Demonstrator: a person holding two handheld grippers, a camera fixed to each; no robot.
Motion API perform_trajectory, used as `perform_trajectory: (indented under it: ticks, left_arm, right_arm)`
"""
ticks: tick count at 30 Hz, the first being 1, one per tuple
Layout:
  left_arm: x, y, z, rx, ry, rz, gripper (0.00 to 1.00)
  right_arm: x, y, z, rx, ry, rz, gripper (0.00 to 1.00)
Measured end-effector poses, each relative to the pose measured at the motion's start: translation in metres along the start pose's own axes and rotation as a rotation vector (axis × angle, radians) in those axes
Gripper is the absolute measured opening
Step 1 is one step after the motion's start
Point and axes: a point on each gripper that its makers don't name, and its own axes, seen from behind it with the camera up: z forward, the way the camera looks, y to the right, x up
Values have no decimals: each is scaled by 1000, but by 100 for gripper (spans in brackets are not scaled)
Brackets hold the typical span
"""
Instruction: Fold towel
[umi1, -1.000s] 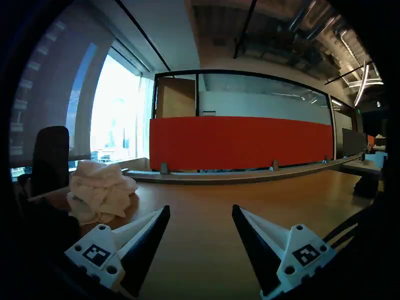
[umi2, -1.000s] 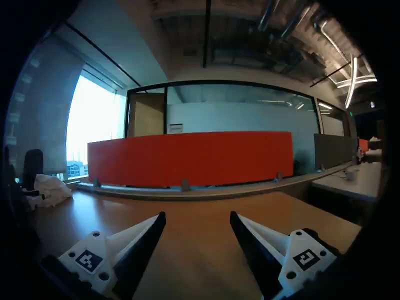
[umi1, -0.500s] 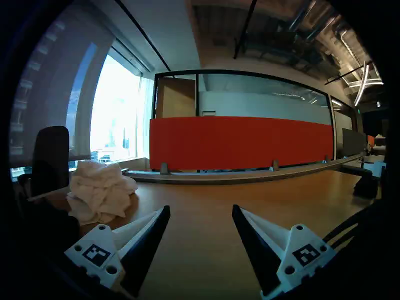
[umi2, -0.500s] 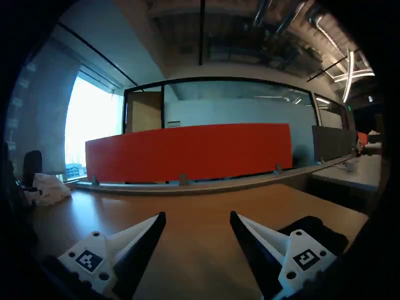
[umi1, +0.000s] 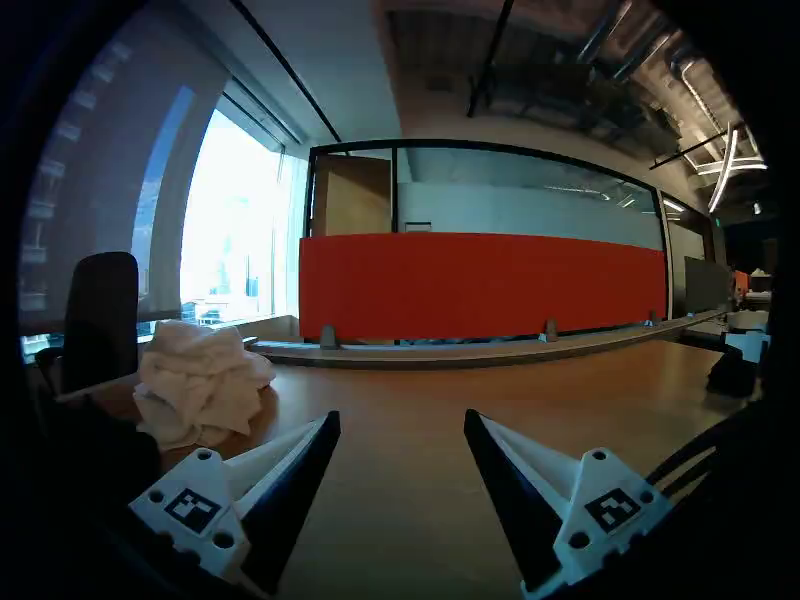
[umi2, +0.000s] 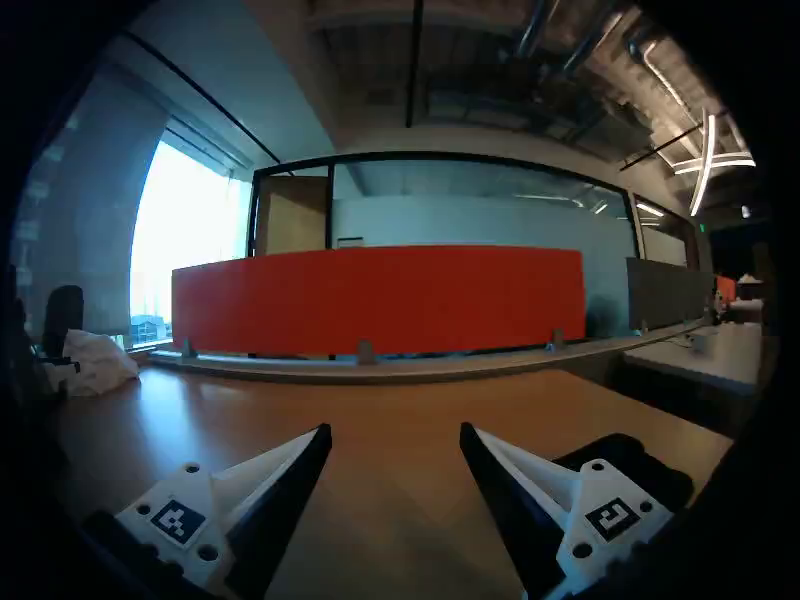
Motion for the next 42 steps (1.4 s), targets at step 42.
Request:
perform_trajectory:
  ticks: [42]
  left_arm:
    - [-1, 0, 0, 0, 0, 0, 92]
  right_arm:
    - [-3, -9, -1, 12, -2, -28, 99]
